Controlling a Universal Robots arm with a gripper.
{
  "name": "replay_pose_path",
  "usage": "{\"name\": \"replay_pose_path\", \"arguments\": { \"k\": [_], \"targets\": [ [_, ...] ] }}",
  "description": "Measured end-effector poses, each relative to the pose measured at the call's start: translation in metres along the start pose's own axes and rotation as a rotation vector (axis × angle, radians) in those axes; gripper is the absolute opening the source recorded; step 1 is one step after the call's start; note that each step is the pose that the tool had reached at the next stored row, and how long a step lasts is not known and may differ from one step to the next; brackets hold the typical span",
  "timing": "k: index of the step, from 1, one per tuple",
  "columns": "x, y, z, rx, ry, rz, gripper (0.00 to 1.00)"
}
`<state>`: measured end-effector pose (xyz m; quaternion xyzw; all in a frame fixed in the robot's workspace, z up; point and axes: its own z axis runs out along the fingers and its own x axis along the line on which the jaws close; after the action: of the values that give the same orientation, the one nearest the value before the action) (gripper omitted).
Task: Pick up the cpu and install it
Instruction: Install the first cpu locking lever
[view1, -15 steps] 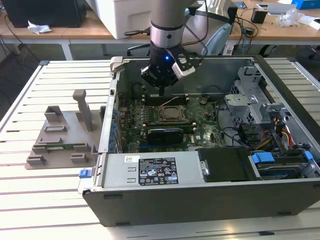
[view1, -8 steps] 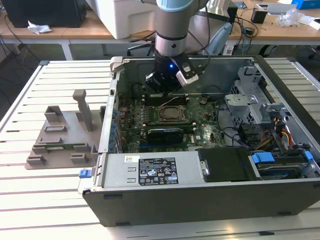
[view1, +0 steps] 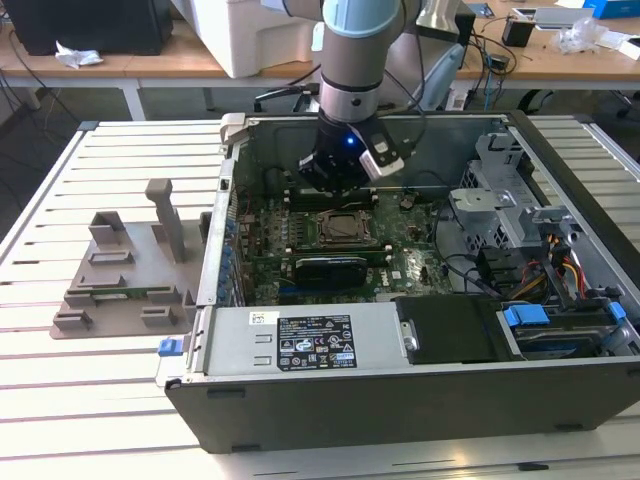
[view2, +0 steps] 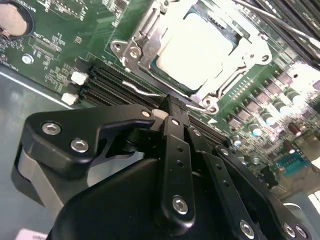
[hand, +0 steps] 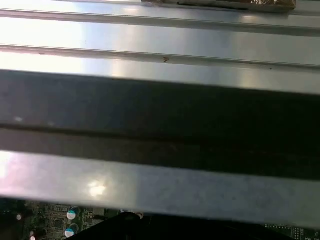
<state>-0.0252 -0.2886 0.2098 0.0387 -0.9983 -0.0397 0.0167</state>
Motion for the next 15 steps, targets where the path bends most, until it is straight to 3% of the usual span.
{"name": "replay_pose_path", "arguments": {
  "k": [5, 15],
  "targets": [
    [-0.0107, -0.0033, 0.0027, -0.0004, 0.0017, 0.0, 0.11],
    [-0.0174, -0.0112, 0.0047, -0.0003, 0.002, 0.0, 0.11]
  ]
}}
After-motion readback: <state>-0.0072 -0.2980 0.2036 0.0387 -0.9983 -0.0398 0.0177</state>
